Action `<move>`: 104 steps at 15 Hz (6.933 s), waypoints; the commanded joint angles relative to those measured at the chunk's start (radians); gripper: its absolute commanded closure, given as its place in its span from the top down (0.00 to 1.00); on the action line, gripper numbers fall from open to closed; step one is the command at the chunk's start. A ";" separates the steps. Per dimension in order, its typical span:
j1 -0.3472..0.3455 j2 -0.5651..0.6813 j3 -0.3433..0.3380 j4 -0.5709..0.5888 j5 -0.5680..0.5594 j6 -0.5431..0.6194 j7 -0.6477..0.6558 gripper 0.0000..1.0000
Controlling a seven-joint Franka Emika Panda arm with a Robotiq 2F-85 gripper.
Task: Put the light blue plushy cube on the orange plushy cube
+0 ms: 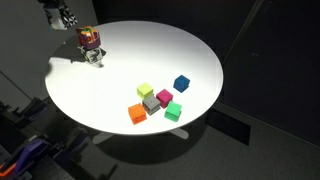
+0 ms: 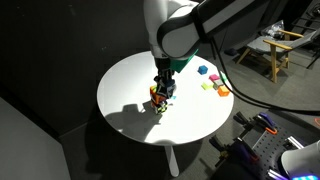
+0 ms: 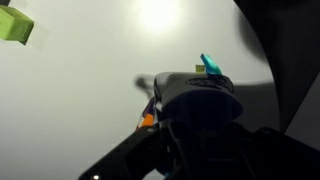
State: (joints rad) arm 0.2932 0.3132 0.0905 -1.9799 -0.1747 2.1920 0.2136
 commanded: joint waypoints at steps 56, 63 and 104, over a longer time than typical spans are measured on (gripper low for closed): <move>-0.059 0.284 -0.026 0.346 0.140 -0.061 0.072 0.51; -0.060 0.281 -0.023 0.339 0.139 -0.061 0.064 0.94; -0.042 -0.035 -0.004 0.011 0.115 -0.032 0.110 1.00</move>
State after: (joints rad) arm 0.2543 0.3644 0.0830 -1.8700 -0.0508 2.1447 0.2828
